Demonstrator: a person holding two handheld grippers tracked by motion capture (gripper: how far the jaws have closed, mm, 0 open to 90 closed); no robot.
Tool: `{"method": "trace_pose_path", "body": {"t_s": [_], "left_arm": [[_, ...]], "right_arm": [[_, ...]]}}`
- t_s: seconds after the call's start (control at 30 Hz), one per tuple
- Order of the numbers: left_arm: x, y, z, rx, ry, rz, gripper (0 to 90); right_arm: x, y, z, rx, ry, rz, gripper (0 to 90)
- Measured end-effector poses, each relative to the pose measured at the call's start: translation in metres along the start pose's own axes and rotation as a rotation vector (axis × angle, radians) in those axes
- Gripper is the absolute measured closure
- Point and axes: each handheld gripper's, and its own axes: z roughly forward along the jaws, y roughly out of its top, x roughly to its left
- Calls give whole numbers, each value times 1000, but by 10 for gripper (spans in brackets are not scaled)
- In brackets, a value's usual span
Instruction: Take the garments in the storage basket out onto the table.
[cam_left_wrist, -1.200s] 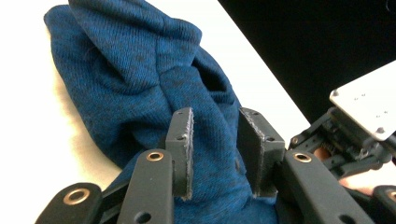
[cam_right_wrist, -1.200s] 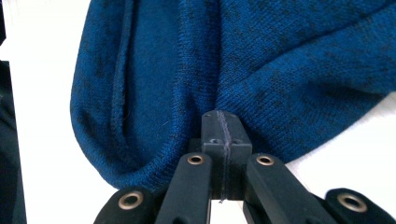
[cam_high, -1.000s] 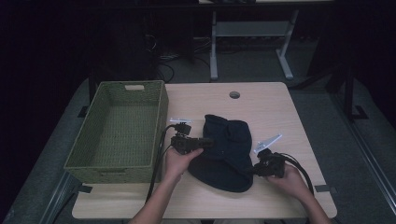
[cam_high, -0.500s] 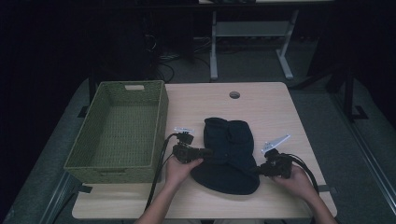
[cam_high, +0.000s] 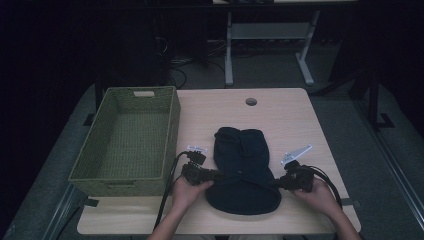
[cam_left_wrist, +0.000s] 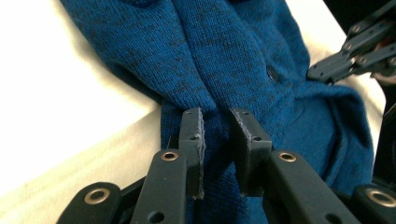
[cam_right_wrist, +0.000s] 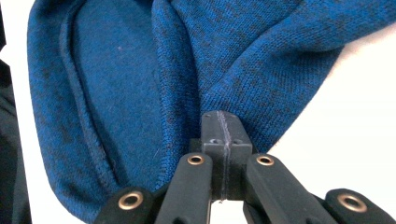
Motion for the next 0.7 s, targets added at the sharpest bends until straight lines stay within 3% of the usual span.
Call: {"method": "trace_pose_path", "body": {"t_s": [0.17,0.3,0.4,0.5,0.7], "left_arm": [[-2,2,-9,-65,-57,5,748],[-8,6,-9,-90,-99,38,768],[-10,6,-2,-60,-94,56,788],[-10,2,4,-15,-58,65,785],[-3,-9,1,0,-24,31,764]], "right_arm": [[2,3,-1,9,-2,-1,884],[8,11,-5,-21,26,-9,880],[11,16,-2,-34,52,-18,880],[14,18,4,-21,67,-25,880],[14,15,11,1,60,-33,896]]}}
